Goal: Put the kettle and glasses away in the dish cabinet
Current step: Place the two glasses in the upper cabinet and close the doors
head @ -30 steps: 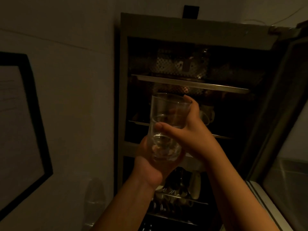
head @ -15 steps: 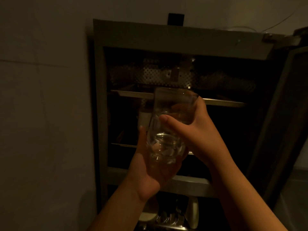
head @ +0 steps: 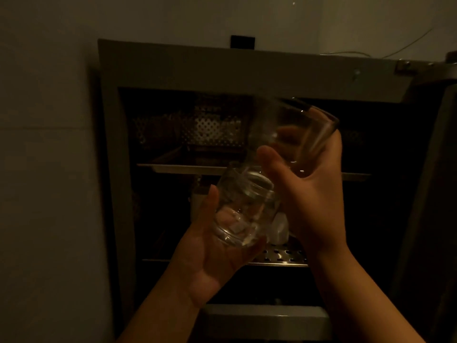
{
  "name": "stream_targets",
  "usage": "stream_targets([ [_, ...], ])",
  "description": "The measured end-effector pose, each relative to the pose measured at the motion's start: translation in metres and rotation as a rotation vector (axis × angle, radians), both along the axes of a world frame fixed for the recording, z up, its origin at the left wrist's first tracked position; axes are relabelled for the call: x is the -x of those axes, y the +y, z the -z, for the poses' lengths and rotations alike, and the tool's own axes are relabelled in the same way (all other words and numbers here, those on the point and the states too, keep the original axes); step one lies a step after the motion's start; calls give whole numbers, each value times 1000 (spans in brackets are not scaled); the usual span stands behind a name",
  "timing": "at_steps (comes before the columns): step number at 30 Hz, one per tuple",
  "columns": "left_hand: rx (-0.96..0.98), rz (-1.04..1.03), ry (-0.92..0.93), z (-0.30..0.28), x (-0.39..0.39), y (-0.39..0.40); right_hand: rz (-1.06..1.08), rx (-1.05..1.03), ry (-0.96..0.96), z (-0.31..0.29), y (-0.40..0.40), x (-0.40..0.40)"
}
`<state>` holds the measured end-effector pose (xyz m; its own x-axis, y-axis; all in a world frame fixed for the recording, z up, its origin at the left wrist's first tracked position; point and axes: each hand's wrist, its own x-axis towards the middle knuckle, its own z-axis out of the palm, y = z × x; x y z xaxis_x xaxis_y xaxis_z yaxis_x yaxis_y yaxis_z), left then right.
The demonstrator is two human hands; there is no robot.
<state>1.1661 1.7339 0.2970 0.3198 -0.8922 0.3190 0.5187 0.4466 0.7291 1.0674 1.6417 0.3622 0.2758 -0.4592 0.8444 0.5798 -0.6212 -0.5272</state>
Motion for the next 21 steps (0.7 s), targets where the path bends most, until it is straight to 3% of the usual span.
stream_targets([
  [8,-21,-6,94,-5,10,-12,-13,-66,-92,-7,-18,-4],
  [21,-30,-1,152,-10,19,-26,-48,-80,-20,-5,-44,0],
])
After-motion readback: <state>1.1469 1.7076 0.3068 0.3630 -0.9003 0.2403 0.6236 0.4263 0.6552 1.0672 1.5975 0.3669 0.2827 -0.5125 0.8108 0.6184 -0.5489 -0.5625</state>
